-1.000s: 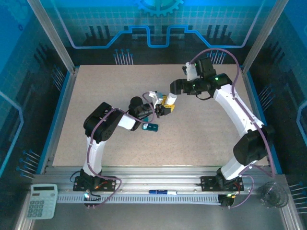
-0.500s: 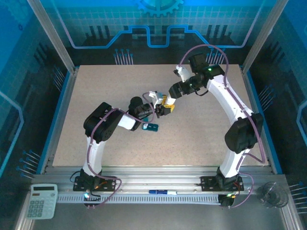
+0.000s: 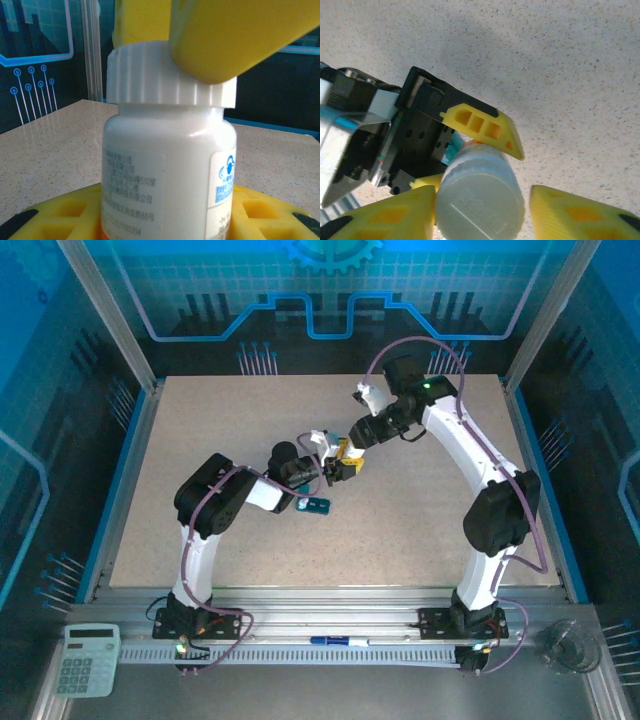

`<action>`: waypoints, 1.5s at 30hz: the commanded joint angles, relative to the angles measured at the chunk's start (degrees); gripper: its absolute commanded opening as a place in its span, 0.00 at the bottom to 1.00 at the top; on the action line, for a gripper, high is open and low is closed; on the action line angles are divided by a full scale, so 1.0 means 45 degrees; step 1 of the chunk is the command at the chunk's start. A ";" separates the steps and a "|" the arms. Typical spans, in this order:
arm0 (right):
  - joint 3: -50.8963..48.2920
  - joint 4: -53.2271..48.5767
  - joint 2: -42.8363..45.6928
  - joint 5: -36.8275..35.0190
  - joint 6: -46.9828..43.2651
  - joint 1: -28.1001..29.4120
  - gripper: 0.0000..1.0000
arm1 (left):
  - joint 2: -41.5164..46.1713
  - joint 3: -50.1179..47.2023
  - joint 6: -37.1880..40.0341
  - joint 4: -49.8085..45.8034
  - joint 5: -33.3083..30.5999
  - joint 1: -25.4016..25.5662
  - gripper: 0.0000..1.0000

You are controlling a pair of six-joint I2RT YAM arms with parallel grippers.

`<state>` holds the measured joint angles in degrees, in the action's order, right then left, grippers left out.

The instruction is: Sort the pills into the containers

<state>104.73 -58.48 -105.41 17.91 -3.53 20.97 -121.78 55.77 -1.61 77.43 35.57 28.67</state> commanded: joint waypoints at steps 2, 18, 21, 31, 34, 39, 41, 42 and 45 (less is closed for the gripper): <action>0.0011 0.0050 -0.0032 0.0073 0.0526 0.0099 0.46 | 0.0475 0.0171 -0.0014 0.0626 0.0122 0.0006 0.00; -0.3333 0.3163 0.2256 -0.1275 0.8304 0.0752 0.55 | 0.0468 0.0167 -0.0017 0.0627 0.0083 -0.0001 0.00; -0.2820 0.2885 0.2352 -0.1152 0.7796 0.0360 0.67 | 0.0460 0.0146 -0.0014 0.0626 0.0083 -0.0002 0.00; -0.3789 0.4826 0.3484 -0.0469 0.4497 -0.0696 0.77 | 0.0557 0.0113 0.0025 0.0626 0.0103 0.0000 0.00; -0.2892 0.3746 0.2851 0.0175 0.2228 -0.0630 0.76 | 0.0577 0.0108 0.0025 0.0626 0.0161 0.0010 0.00; -0.1775 0.2222 0.1898 0.0110 0.0206 -0.0382 0.76 | 0.0582 0.0107 0.0005 0.0623 0.0176 0.0015 0.00; -0.1672 0.2098 0.1721 0.0048 0.0026 -0.0296 0.75 | 0.0598 0.0088 0.0025 0.0626 0.0177 0.0016 0.00; -0.1623 0.2053 0.1653 -0.0010 0.0003 -0.0239 0.75 | 0.0596 0.0088 0.0025 0.0626 0.0173 0.0008 0.00; -0.1469 0.1878 0.1420 -0.0006 -0.0101 -0.0077 0.75 | 0.0596 0.0068 0.0044 0.0625 0.0180 0.0007 0.00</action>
<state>95.83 -47.00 -97.93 17.15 -0.34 19.57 -121.45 55.77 -1.58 77.76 36.25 28.97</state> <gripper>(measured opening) 0.755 0.453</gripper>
